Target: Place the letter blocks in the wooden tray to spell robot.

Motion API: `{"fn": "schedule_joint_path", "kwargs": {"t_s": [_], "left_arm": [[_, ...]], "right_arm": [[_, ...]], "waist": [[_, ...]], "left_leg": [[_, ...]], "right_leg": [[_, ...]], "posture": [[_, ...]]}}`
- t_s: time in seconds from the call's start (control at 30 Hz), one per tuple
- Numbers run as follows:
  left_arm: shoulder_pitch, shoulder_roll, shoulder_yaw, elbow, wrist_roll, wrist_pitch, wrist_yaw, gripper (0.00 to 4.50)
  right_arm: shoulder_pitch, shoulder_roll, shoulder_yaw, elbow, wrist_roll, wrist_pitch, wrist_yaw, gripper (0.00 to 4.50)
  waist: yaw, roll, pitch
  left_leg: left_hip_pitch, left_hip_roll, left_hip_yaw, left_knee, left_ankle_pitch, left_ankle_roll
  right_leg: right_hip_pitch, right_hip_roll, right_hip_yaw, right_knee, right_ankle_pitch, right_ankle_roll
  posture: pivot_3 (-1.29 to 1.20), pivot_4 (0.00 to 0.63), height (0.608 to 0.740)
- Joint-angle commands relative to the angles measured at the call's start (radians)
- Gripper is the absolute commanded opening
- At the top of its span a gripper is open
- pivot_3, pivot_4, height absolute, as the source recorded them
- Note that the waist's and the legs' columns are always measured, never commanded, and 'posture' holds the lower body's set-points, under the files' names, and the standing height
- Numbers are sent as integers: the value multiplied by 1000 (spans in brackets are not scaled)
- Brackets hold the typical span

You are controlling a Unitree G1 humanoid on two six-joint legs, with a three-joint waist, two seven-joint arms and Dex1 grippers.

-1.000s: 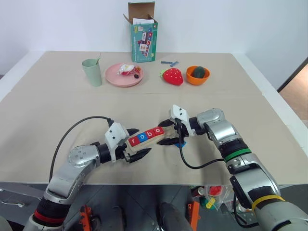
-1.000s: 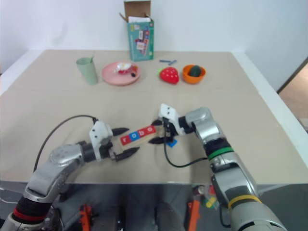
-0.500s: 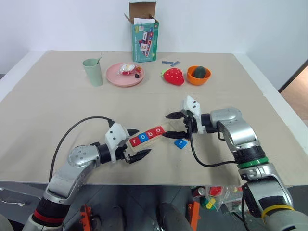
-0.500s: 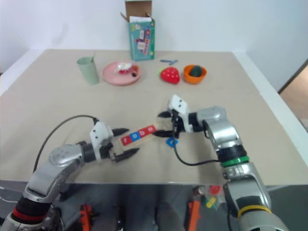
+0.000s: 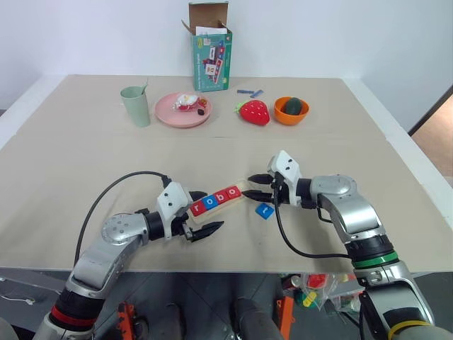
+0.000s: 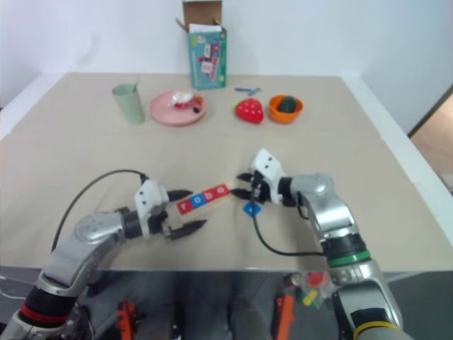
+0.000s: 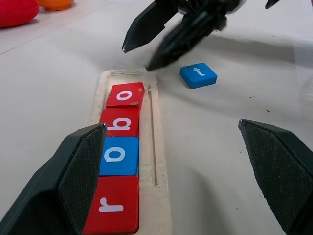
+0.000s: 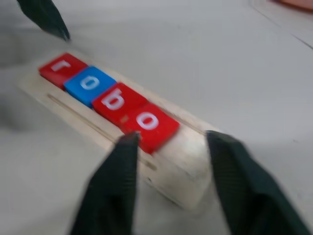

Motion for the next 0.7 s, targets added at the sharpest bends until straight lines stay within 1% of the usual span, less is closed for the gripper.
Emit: {"fn": "schedule_joint_path", "kwargs": {"t_s": [0.03, 0.07, 0.1, 0.33, 0.7], "left_arm": [[-7, 4, 0, -26, 7, -17, 0, 4500], [-7, 5, -1, -27, 8, -15, 0, 4500], [-7, 6, -2, -28, 9, -14, -1, 4500], [-6, 3, -4, -29, 18, -13, 2, 4500], [0, 0, -2, -36, 26, -11, 12, 4500]], "right_arm": [[4, -20, -1, -80, 47, 52, 30, 467], [7, -24, 3, -89, 53, 64, 38, 142], [10, -27, 7, -95, 54, 71, 40, 35], [13, -21, 53, -65, 27, 50, 32, 35], [-28, -1, 83, 52, -15, -27, 15, 35]], "waist": [[0, 0, 0], [0, 0, 0], [0, 0, 0], [0, 0, 0], [0, 0, 0]], "left_leg": [[0, 0, 0, 0, 0, 0], [0, 0, 0, 0, 0, 0], [0, 0, 0, 0, 0, 0], [0, 0, 0, 0, 0, 0], [0, 0, 0, 0, 0, 0]], "right_leg": [[0, 0, 0, 0, 0, 0], [0, 0, 0, 0, 0, 0], [0, 0, 0, 0, 0, 0], [0, 0, 0, 0, -2, -3], [0, 0, 0, 0, 0, 0]], "posture": [[0, 150, 740], [0, 150, 740], [0, 150, 740], [0, 150, 740], [0, 150, 740]]}}
